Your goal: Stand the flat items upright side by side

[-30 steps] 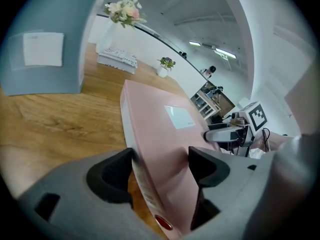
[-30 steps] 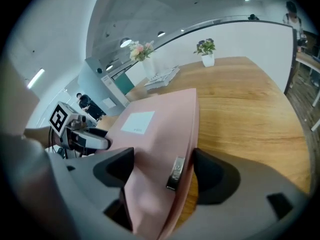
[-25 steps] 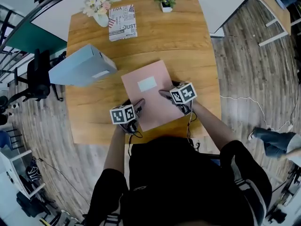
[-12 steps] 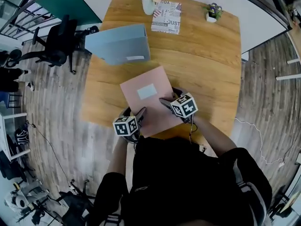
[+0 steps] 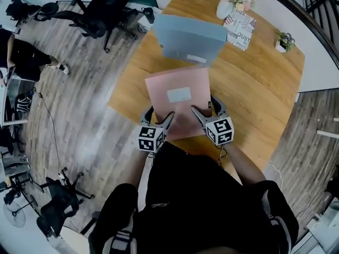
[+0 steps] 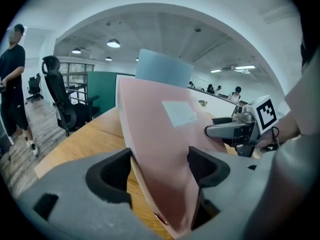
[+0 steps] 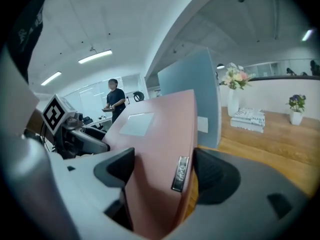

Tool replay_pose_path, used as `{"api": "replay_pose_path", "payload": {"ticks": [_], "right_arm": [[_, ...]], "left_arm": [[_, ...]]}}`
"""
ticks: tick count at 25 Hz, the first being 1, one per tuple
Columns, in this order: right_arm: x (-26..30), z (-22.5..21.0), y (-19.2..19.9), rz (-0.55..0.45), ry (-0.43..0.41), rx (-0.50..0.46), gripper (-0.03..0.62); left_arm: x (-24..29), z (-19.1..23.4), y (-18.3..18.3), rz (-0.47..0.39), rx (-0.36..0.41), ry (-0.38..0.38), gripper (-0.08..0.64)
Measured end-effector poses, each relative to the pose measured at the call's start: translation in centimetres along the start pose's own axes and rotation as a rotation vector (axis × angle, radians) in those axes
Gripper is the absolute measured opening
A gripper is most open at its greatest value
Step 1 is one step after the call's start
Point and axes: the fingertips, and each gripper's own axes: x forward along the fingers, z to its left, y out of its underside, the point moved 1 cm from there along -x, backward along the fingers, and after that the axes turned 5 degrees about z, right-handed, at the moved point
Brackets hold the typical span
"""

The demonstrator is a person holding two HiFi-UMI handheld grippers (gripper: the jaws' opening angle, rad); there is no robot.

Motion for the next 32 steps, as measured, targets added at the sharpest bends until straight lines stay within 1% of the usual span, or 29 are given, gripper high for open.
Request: {"api": "replay_pose_path", "payload": {"ticks": [5, 7, 10, 14, 20, 25, 28, 29, 32], "right_arm": [[0.3, 2.0, -3.2, -0.127, 0.041, -0.068, 0.370], [0.4, 2.3, -4.3, -0.168, 0.060, -0.088, 0.370], [0.2, 2.1, -5.2, -0.203, 0.099, -0.115, 0.370], [0.3, 2.0, -6.2, -0.249, 0.155, -0.131, 0.370], [0.6, 1.3, -7.0, -0.286, 0.228, -0.123, 0.370], [0.7, 0.4, -7.6, -0.301, 0.301, -0.104, 0.370], [0.7, -0.1, -8.1, -0.317, 0.338, -0.103, 0.370], [0.8, -0.2, -8.4, -0.323, 0.350, -0.104, 0.370], [0.9, -0.2, -9.0, -0.326, 0.389, -0.126, 0.370]], "left_arm": [[-2.2, 2.0, -2.5, -0.120, 0.106, -0.031, 0.367], [-2.5, 2.6, -3.3, -0.161, 0.133, -0.037, 0.367], [-2.2, 2.8, -4.3, -0.199, 0.161, -0.020, 0.367], [-1.8, 3.4, -5.9, -0.238, 0.241, -0.010, 0.367], [-1.1, 3.8, -8.5, -0.306, 0.355, 0.011, 0.367], [0.1, 3.8, -10.2, -0.340, 0.423, 0.038, 0.367], [0.8, 3.7, -11.3, -0.353, 0.446, 0.052, 0.368], [0.9, 3.8, -11.6, -0.361, 0.458, 0.053, 0.368], [1.3, 4.1, -12.6, -0.398, 0.527, 0.037, 0.368]]}}
